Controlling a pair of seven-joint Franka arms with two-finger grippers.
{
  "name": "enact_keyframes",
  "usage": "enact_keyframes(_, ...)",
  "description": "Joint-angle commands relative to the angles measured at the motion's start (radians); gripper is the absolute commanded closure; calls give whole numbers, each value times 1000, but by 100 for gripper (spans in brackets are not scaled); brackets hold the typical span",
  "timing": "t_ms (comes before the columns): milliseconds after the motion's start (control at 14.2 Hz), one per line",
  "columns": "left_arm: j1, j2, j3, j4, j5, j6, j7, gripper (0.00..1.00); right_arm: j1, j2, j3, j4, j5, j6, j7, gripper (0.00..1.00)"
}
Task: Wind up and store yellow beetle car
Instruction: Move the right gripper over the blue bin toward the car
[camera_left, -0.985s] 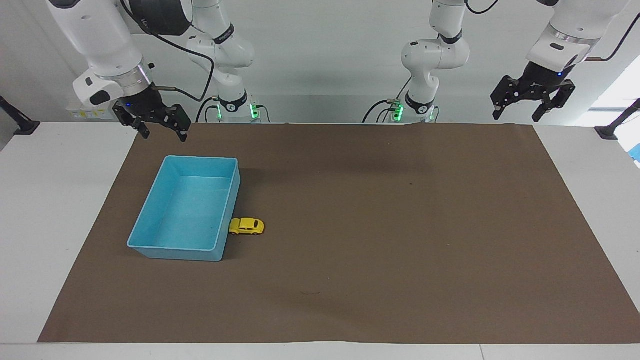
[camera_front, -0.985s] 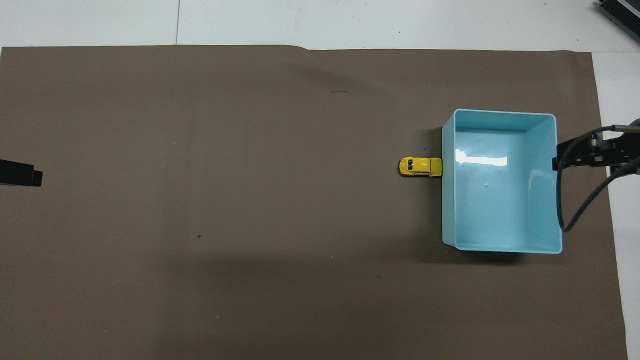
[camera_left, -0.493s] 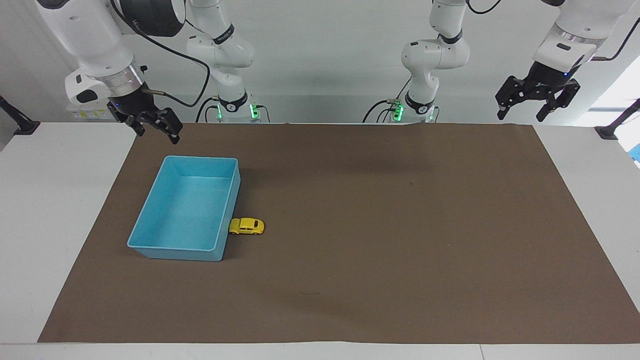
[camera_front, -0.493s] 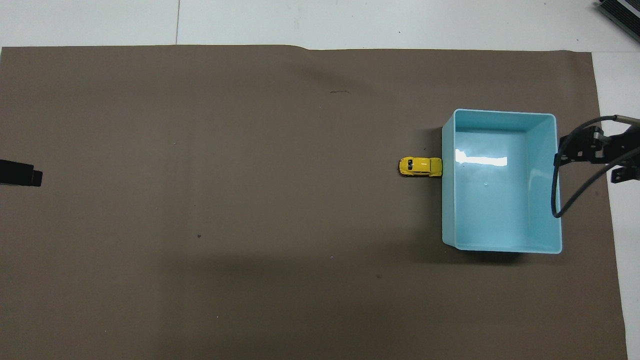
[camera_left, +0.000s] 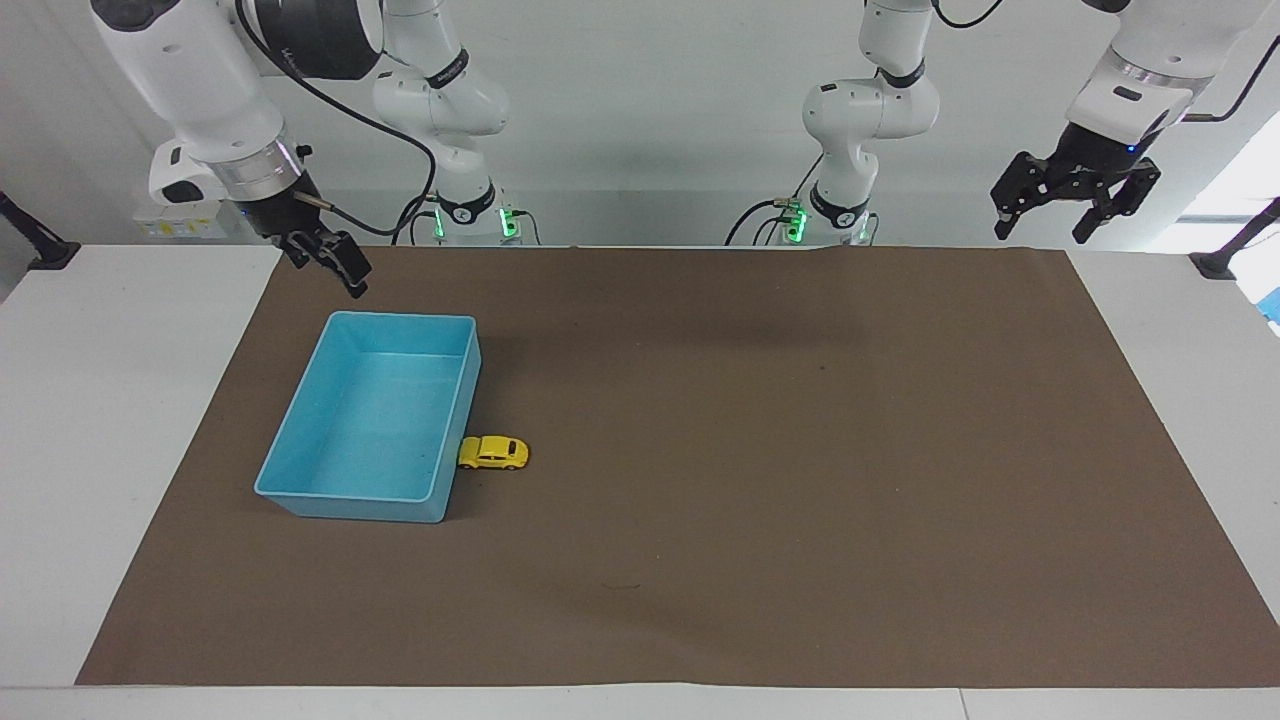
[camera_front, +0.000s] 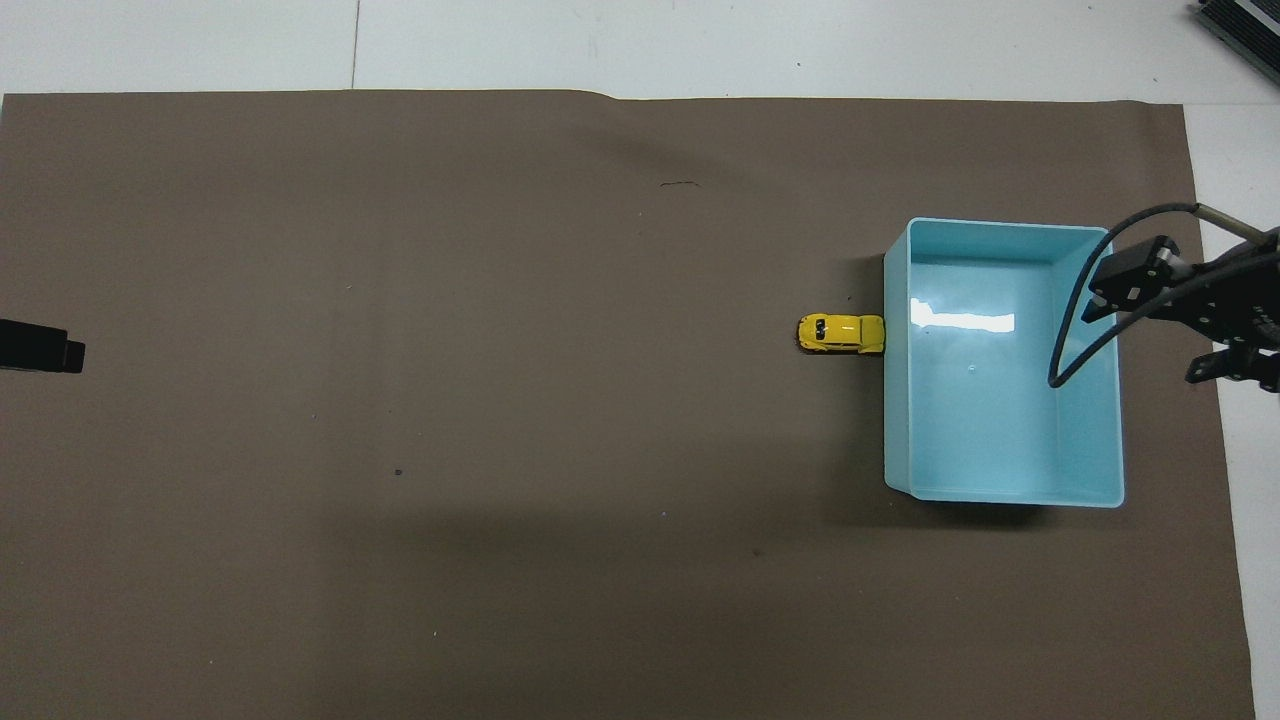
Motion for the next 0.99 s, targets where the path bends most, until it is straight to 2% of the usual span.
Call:
enact_keyframes(0, 8, -5, -4, 8, 1, -19, -4, 0, 7, -13, 7, -44, 14, 41, 142, 0)
enact_keyframes(563, 8, -5, -4, 8, 1, -19, -4, 0, 74, -4, 7, -71, 13, 116, 542, 0)
enact_keyframes(915, 8, -5, -4, 8, 1, -19, -4, 0, 100, 16, 7, -84, -4, 143, 686, 0)
